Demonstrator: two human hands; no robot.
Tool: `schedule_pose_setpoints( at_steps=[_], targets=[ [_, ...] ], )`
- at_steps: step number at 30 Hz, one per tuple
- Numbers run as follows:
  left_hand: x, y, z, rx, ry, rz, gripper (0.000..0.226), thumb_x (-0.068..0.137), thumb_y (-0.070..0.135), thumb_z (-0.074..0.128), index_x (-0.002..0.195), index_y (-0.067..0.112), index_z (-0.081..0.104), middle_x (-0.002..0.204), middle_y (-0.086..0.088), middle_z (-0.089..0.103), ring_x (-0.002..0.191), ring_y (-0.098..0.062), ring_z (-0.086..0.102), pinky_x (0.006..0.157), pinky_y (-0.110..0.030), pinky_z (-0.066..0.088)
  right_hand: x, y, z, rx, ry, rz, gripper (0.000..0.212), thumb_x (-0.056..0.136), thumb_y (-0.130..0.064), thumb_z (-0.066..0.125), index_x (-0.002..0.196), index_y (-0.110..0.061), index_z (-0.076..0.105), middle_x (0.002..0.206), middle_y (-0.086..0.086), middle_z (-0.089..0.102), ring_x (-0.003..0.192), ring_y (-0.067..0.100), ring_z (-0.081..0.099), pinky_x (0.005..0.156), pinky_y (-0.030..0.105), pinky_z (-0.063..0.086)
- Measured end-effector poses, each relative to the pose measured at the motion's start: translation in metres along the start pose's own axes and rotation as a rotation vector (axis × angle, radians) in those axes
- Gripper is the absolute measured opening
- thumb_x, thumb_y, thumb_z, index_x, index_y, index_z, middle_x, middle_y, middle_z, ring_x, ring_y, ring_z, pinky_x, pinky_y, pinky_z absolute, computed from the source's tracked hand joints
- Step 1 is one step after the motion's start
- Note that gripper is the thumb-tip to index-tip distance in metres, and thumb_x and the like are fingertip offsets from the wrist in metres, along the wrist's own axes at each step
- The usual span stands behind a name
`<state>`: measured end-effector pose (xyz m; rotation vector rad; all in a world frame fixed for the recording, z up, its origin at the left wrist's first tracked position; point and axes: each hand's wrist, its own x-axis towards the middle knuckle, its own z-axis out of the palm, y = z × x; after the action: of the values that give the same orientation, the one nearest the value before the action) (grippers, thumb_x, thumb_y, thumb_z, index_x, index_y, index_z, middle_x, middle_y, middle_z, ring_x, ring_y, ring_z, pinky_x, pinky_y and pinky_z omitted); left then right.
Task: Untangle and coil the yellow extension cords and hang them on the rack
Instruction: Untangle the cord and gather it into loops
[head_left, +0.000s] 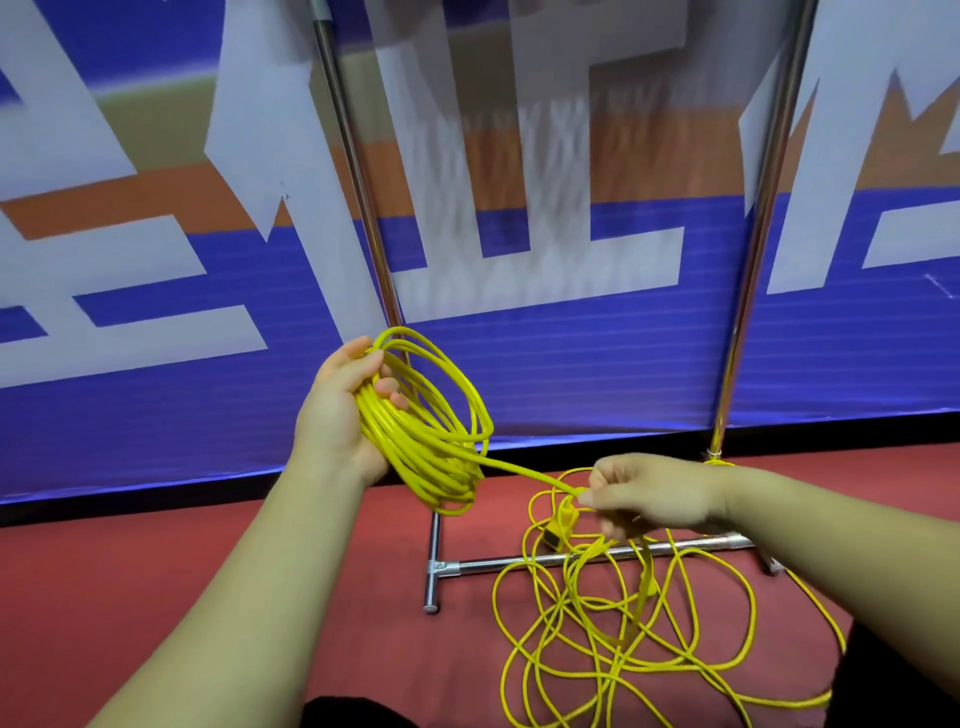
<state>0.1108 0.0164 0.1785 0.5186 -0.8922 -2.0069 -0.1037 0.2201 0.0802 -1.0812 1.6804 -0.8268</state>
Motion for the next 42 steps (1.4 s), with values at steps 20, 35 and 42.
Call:
schedule_pose_setpoints(
  at_steps=[20,35,42],
  targets=[
    [-0.039,-0.1,0.041,0.789,-0.341,-0.229,0.034,0.088,0.002,0.073,0.116,0.02,0.069,0.068,-0.015,0.054,0.045,-0.019,0.047,0.045,-0.028,0.046,-0.042,-0.066,-0.029,0.301,0.562,-0.299,0.012,0.085,-0.004,0.071,0.077,-0.012,0.069,0.067,0.004,0.071,0.053,0.008,0.056,0.054,0.019,0.043],
    [-0.038,-0.077,0.08,0.776,-0.476,0.04,0.006,0.093,0.009,0.064,0.099,0.006,0.065,0.065,-0.008,0.05,0.043,-0.018,0.044,0.044,-0.028,0.044,-0.048,-0.016,-0.072,0.334,0.219,-0.278,0.028,0.087,-0.006,0.071,0.088,-0.014,0.045,0.077,0.018,0.056,0.097,0.037,0.056,0.08,0.041,0.034],
    [-0.038,-0.053,0.078,0.633,-0.42,0.033,0.011,0.083,0.021,0.067,0.092,0.015,0.068,0.066,-0.006,0.052,0.043,-0.014,0.043,0.043,-0.026,0.043,-0.011,0.029,-0.058,-0.115,0.206,-0.109,0.032,0.081,-0.029,0.073,0.08,-0.027,0.04,0.089,0.009,0.072,0.076,0.026,0.055,0.065,0.049,0.041]
  ],
)
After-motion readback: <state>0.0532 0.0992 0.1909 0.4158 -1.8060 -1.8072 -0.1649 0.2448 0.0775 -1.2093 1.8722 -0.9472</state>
